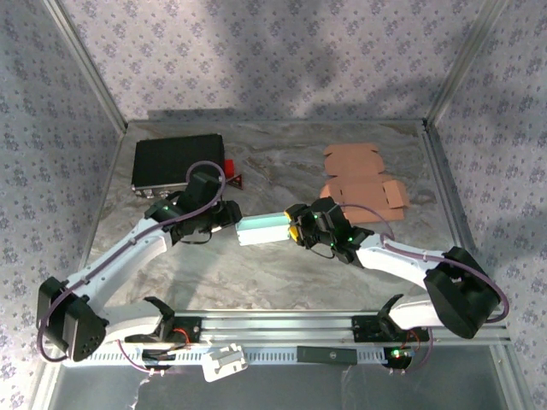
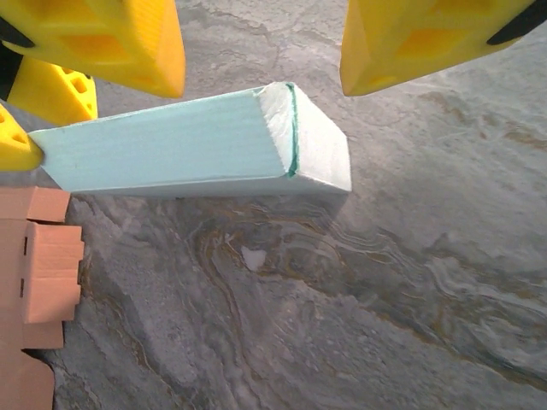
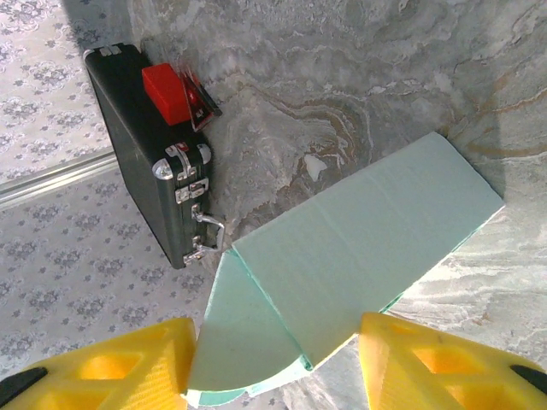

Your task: Fold the paper box

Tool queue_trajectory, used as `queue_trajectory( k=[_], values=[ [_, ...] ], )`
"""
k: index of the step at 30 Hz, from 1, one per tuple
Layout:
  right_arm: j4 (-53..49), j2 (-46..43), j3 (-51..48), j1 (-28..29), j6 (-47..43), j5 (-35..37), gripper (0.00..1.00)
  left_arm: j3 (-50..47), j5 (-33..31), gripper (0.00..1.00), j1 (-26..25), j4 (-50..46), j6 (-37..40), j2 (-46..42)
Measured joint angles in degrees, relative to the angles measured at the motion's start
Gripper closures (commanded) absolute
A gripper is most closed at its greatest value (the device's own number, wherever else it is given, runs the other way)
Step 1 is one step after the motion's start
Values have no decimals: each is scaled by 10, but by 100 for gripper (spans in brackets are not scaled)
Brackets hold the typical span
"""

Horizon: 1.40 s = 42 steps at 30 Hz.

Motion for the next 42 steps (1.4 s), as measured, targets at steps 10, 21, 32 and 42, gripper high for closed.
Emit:
queue_trajectory(
  k=[10, 21, 32, 42],
  values=[
    [0, 3, 0, -2, 0, -2, 53, -43, 28, 53, 9, 51, -11, 17],
    [5, 12, 0, -3, -3, -7, 64, -75, 37, 58, 22, 88, -13, 22],
    [-9, 10, 0, -3, -5, -11, 69, -116, 46, 64, 22, 128, -19, 11],
    [-17, 7, 0, -2, -4, -13, 73, -130, 59, 81, 21, 154, -28, 0]
  ],
)
